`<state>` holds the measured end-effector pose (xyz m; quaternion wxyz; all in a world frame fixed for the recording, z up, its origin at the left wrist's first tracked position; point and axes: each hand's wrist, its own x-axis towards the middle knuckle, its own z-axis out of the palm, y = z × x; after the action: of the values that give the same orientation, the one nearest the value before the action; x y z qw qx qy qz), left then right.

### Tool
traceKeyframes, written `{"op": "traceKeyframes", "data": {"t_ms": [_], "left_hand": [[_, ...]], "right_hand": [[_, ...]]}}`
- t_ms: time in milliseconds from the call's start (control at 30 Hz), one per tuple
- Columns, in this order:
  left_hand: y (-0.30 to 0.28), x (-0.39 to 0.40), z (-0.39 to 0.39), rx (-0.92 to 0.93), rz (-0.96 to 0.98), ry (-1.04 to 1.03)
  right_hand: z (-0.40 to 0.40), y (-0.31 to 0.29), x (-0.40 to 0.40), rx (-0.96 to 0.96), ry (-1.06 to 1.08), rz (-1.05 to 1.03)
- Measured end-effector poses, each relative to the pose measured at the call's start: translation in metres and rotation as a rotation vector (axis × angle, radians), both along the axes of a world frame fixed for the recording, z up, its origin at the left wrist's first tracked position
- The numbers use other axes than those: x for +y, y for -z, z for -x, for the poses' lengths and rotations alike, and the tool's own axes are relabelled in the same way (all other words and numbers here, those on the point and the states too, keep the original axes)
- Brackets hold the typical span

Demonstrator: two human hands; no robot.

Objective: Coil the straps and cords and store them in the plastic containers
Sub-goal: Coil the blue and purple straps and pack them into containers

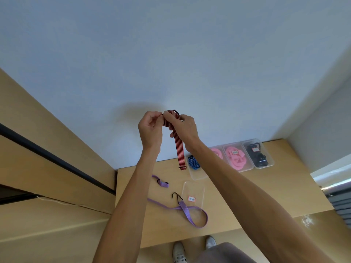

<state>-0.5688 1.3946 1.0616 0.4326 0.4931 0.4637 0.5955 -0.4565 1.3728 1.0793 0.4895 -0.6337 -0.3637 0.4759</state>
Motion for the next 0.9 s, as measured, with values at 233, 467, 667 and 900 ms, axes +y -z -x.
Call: {"op": "traceKeyframes", "data": {"t_ms": [233, 467, 667, 900], "left_hand": [[-0.014, 0.007, 0.001, 0.082, 0.482, 0.104], [-0.008, 0.005, 0.008, -0.097, 0.546, 0.233], [0.008, 0.000, 0.000, 0.040, 0.296, 0.111], [0.018, -0.004, -0.002, 0.140, 0.070, -0.005]], "right_hand": [[-0.014, 0.009, -0.001, 0.001, -0.080, -0.250], [-0.020, 0.021, -0.005, 0.006, -0.119, -0.229], [-0.016, 0.024, -0.003, 0.032, -0.046, -0.063], [0.002, 0.031, -0.015, 0.310, 0.049, -0.045]]}}
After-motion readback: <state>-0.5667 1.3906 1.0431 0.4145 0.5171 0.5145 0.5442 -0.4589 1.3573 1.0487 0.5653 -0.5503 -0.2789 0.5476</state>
